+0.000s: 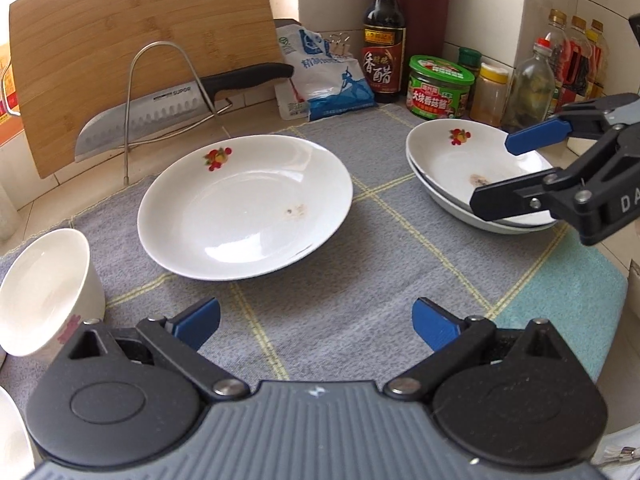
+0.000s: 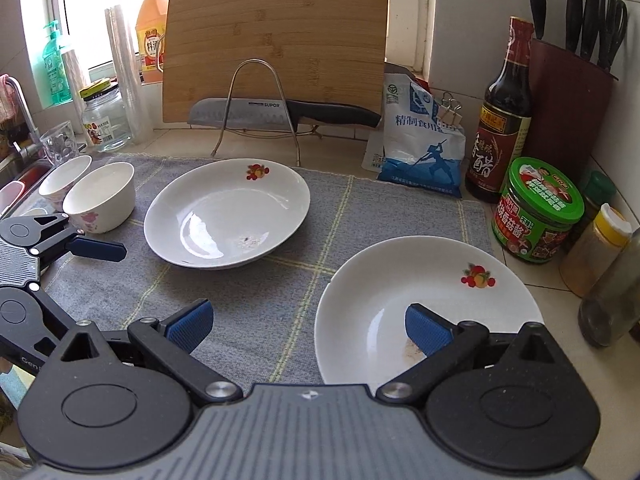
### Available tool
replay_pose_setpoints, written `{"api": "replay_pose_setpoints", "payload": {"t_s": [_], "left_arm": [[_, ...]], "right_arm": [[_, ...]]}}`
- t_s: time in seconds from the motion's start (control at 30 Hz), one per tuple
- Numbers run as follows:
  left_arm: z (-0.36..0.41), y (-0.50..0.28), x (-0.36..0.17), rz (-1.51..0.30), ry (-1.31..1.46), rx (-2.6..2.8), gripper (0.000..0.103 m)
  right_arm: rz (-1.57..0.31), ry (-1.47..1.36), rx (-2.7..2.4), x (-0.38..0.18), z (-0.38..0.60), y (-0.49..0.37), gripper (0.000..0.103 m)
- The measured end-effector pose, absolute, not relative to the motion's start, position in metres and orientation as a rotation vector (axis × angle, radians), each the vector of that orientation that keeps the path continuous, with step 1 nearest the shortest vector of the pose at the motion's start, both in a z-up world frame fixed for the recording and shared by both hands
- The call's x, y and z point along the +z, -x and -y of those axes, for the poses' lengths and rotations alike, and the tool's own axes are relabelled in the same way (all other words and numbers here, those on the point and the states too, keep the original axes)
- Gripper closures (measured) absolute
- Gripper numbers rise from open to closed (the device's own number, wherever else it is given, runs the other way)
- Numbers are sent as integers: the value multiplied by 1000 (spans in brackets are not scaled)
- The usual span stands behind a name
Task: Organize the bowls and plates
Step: 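Move the right tool to the white plate lying on the towel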
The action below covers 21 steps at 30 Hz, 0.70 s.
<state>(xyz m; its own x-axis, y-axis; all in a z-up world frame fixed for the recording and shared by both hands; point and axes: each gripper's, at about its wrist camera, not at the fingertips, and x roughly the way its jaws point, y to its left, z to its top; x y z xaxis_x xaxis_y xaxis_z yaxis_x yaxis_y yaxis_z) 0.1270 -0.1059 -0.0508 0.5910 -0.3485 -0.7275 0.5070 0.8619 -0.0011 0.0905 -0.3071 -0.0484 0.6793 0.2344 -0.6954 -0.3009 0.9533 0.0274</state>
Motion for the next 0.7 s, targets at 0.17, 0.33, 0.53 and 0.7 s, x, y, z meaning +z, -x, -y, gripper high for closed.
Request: {"api": "replay_pose_setpoints", "payload": {"t_s": [0.17, 0.33, 0.53, 0.7], "left_arm": [[88, -132, -59, -781, -218, -504, 1], [79, -139, -66, -767, -221, -510, 1], [83, -150, -80, -766, -211, -487, 1], [86, -156, -87, -779, -203, -467, 1]], "right_arm": [[-784, 105, 276, -48, 277, -88, 0], [-805, 126, 239, -46, 250, -86, 0], [-815, 158, 212, -45, 235, -83, 0], [-827, 153, 235, -48, 238, -90, 0]]}}
